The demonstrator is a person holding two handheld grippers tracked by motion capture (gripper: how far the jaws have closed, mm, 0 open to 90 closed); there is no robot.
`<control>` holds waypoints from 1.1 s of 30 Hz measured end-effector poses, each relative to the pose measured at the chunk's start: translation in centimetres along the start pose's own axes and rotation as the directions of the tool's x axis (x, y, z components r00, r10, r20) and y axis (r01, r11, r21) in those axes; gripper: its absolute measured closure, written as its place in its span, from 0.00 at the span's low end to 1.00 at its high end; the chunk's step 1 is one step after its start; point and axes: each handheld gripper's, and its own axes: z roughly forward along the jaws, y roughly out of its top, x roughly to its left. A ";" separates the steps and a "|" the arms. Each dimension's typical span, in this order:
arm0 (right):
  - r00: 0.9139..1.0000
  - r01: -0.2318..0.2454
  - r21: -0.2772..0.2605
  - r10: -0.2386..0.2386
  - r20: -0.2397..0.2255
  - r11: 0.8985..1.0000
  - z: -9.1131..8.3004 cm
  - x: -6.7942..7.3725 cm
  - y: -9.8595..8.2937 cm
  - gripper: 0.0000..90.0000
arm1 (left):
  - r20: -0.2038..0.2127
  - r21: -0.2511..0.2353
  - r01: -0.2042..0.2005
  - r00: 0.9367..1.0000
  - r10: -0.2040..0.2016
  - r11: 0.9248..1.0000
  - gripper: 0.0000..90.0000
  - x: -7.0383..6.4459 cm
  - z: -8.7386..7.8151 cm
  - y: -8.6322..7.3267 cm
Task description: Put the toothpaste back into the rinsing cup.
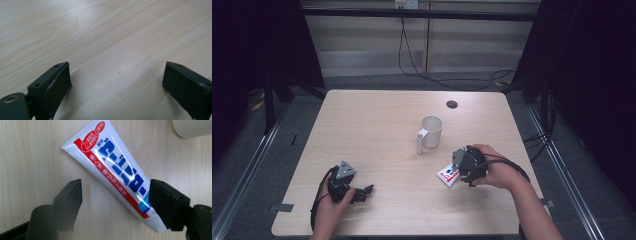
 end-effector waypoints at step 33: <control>0.992 0.093 0.105 -0.082 -0.097 0.990 3.1 -1.1 4.1 0.54 | 0.003 0.004 0.002 1.000 -0.002 1.000 0.08 0.0 0.0 0.0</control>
